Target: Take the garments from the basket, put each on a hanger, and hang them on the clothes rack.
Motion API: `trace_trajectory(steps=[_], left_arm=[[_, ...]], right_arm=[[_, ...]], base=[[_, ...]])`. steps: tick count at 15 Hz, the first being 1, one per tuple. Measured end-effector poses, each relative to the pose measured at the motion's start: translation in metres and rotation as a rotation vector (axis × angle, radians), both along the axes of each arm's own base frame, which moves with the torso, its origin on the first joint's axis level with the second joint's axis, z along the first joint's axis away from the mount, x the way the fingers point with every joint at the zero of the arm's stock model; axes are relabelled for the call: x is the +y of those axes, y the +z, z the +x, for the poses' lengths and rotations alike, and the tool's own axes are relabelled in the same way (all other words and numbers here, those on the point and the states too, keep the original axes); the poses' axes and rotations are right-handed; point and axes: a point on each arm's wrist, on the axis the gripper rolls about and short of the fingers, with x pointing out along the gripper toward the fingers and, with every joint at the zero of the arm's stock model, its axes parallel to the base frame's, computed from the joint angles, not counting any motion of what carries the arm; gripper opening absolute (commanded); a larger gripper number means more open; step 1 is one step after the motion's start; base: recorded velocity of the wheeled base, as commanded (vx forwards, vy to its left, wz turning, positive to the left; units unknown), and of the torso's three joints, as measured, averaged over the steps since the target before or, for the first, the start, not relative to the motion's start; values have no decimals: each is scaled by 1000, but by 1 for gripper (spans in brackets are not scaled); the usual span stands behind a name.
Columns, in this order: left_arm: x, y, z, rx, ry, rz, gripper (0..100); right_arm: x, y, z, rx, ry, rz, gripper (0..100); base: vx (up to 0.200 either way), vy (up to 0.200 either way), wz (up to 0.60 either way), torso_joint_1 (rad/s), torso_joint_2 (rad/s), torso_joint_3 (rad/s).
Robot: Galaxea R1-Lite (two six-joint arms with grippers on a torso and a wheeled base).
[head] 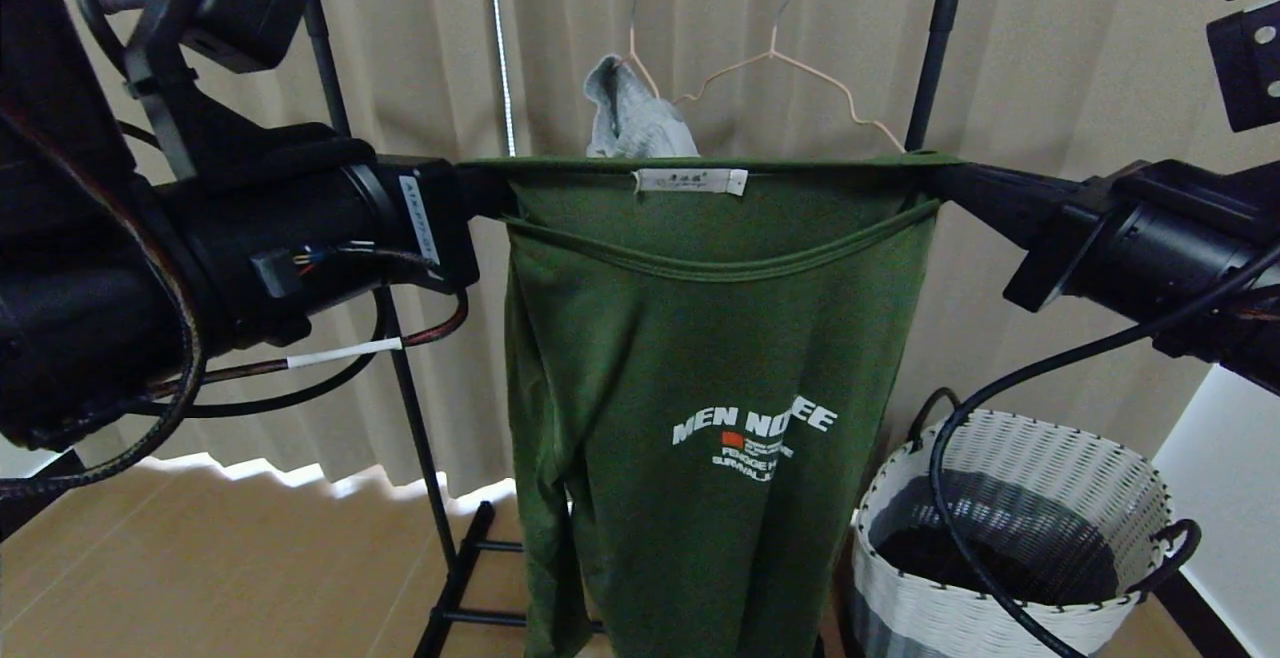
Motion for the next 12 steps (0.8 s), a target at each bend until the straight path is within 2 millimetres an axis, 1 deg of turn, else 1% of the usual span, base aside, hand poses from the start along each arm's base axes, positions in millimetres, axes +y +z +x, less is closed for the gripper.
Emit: trace_trajectory(steps=[3,5,9,12], left_arm=[[1,5,-2,-14,-1,-9,0],[0,9,0,-21,1,-14,0],[-1,15,13,-32,22,-22,0],[-4,18,29,-37,47,-25,0]], right_arm=[[0,-2,1,7,-5,-7,0],[-2,-4,-4,17,-6,-13,0],[-14,1,-28,49,3,-31,0],[-22,10,-51,37,57,-25,0]], base=[[0,0,0,0,0,0],[0,0,0,0,0,0],[0,0,0,0,0,0],[0,0,0,0,0,0]])
